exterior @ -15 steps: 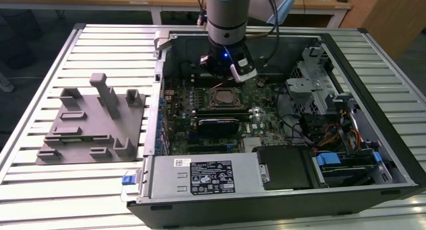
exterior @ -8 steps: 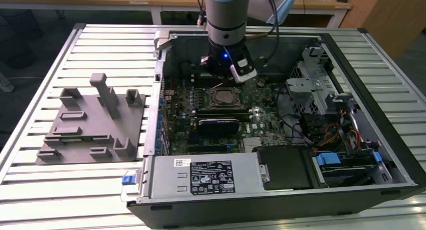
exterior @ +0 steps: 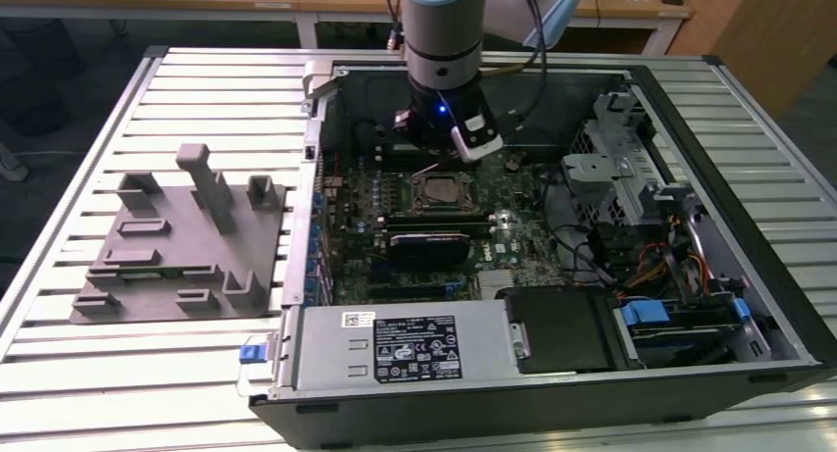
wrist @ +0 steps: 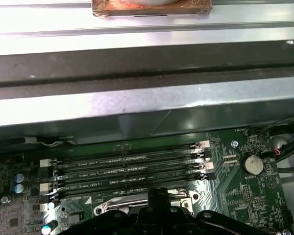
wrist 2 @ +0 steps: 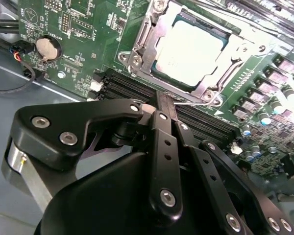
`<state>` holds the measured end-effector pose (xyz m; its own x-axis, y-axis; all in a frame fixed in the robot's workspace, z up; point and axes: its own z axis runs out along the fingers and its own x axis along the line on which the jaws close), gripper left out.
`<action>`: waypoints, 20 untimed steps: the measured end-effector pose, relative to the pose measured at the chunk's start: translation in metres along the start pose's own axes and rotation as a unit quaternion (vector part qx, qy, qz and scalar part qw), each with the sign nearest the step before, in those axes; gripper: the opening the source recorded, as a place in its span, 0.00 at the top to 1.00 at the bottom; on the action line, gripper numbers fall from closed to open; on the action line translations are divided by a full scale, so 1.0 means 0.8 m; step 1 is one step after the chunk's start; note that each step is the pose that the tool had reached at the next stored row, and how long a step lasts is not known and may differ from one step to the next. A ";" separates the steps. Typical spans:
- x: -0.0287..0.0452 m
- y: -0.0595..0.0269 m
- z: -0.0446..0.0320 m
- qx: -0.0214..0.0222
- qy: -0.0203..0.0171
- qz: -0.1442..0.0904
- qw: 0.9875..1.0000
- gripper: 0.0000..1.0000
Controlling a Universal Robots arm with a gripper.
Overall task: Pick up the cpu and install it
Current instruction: 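Install the first cpu locking lever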
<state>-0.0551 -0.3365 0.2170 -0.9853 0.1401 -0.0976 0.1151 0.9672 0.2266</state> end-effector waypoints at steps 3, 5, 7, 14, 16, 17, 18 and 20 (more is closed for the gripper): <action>0.0022 0.001 0.0017 0.000 -0.004 0.000 1.000 0.89; 0.0036 0.002 0.0028 0.000 -0.004 0.001 1.000 0.89; 0.0047 0.002 0.0041 0.000 -0.005 0.002 1.000 0.89; 0.0057 0.004 0.0079 0.002 -0.008 0.016 1.000 0.89; 0.0061 0.006 0.0090 0.003 -0.009 0.018 1.000 0.89; 0.0063 0.007 0.0097 0.004 -0.009 0.019 1.000 0.89; 0.0065 0.008 0.0103 0.004 -0.009 0.019 1.000 0.89; 0.0070 0.009 0.0117 0.005 -0.009 0.020 1.000 0.89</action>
<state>-0.0586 -0.3264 0.2092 -0.9773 0.1831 -0.1068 0.1562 0.9628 0.2205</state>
